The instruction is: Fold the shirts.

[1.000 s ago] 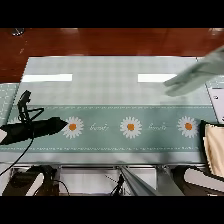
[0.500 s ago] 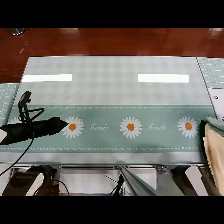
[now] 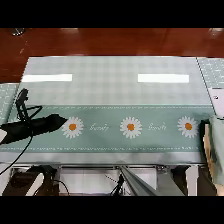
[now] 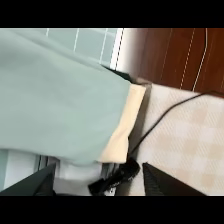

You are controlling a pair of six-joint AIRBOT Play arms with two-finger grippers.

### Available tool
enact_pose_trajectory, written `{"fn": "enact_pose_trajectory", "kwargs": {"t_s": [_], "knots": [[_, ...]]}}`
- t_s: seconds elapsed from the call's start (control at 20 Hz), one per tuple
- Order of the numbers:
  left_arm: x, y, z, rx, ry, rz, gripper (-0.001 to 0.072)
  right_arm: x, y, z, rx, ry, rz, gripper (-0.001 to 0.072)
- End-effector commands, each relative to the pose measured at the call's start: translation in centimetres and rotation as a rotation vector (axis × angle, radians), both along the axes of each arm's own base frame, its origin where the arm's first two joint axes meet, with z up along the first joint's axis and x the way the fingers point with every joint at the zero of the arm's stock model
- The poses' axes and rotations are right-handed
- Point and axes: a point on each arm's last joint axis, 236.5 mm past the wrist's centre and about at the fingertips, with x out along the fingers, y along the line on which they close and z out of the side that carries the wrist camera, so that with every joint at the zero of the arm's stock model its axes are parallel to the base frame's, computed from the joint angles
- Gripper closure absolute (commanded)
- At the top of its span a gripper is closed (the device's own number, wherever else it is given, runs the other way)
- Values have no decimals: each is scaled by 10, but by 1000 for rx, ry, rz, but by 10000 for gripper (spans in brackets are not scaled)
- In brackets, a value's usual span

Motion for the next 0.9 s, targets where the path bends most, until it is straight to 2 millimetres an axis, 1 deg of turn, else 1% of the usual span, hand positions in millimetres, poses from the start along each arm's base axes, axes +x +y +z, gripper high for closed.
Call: {"fn": "enact_pose_trajectory", "kwargs": {"t_s": [0.0, 0.05, 0.1, 0.15, 0.2, 0.25, 0.3, 0.35, 0.4, 0.45, 0.5, 0.55, 0.6, 0.65, 0.7, 0.75, 0.8, 0.85], "knots": [[19, 5, 11, 34, -119, -8, 680, 43, -18, 6, -78, -129, 151, 299], [28, 7, 18, 59, -173, -22, 680, 76, -18, 7, -66, -210, 271, 590], [38, 9, 29, 78, -217, -32, 680, 114, -12, 11, -48, -318, 398, 685], [50, 10, 45, 93, -259, -44, 680, 161, 1, 22, -18, -487, 508, 686], [68, 9, 70, 97, -299, -48, 681, 205, 17, 38, 5, -649, 604, 686], [87, 5, 100, 98, -343, -64, 681, 247, 40, 59, 29, -806, 706, 686], [104, -3, 130, 107, -394, -106, 681, 280, 64, 76, 48, -919, 791, 686], [119, -16, 160, 109, -441, -154, 681, 308, 95, 86, 74, -988, 888, 686], [132, -34, 187, 102, -479, -210, 681, 329, 127, 84, 101, -997, 992, 686], [139, -57, 205, 96, -498, -280, 681, 346, 165, 71, 141, -952, 1119, 686], [141, -78, 210, 104, -496, -348, 682, 355, 202, 50, 186, -873, 1240, 686], [141, -95, 201, 131, -457, -394, 682, 359, 238, 17, 220, -741, 1371, 685], [139, -104, 182, 185, -412, -417, 682, 357, 261, -21, 242, -595, 1456, 685], [137, -106, 151, 266, -353, -433, 682, 353, 276, -65, 260, -440, 1480, 685], [132, -101, 116, 345, -284, -440, 681, 348, 280, -103, 253, -302, 1488, 685], [124, -88, 76, 429, -205, -450, 681, 341, 276, -136, 239, -164, 1485, 685], [115, -72, 41, 488, -127, -445, 680, 334, 269, -159, 235, -58, 1458, 685], [107, -55, 13, 525, -51, -423, 680, 331, 263, -172, 236, 3, 1432, 685]]}}
